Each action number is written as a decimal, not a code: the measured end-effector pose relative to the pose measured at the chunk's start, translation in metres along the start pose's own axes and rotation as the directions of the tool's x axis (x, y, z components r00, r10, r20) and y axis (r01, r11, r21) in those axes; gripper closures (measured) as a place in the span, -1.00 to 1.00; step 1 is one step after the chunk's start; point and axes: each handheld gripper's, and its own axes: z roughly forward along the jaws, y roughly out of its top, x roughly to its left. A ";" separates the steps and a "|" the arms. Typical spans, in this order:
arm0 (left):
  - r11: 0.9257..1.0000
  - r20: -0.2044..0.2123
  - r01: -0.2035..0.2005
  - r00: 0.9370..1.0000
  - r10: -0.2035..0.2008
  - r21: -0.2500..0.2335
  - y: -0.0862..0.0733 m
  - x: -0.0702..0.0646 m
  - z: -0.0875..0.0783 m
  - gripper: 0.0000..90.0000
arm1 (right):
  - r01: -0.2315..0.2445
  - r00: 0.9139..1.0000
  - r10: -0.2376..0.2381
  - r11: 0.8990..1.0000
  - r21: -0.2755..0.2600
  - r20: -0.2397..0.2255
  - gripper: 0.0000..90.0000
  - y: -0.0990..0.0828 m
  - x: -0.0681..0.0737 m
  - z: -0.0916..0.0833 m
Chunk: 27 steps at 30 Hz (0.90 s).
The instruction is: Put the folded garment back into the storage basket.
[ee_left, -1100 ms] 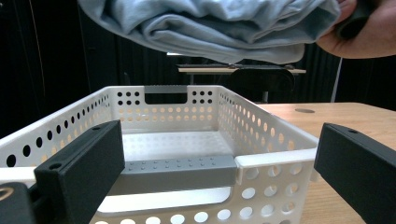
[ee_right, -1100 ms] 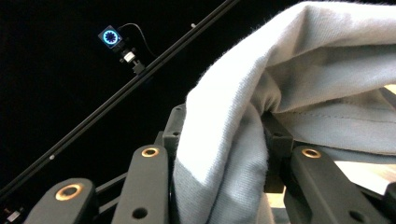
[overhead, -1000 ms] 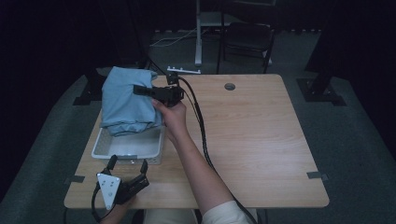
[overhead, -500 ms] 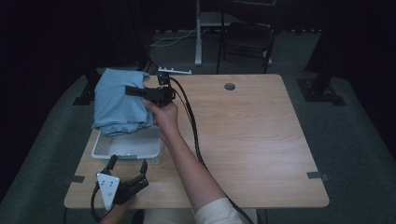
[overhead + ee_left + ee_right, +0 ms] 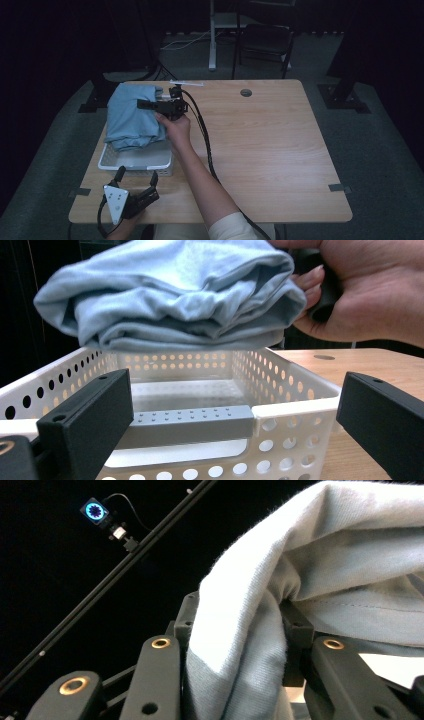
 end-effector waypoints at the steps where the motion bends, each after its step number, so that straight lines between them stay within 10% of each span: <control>1: 1.000 0.001 0.000 1.000 0.000 -0.001 0.000 0.000 0.000 -0.93 | -0.001 1.000 0.000 1.000 0.004 0.007 0.41 -0.001 0.000 0.001; 27: 1.000 0.009 0.001 1.000 -0.001 -0.002 0.000 0.000 0.000 -0.93 | -0.030 0.984 0.004 0.990 0.139 0.179 0.41 -0.022 -0.009 0.025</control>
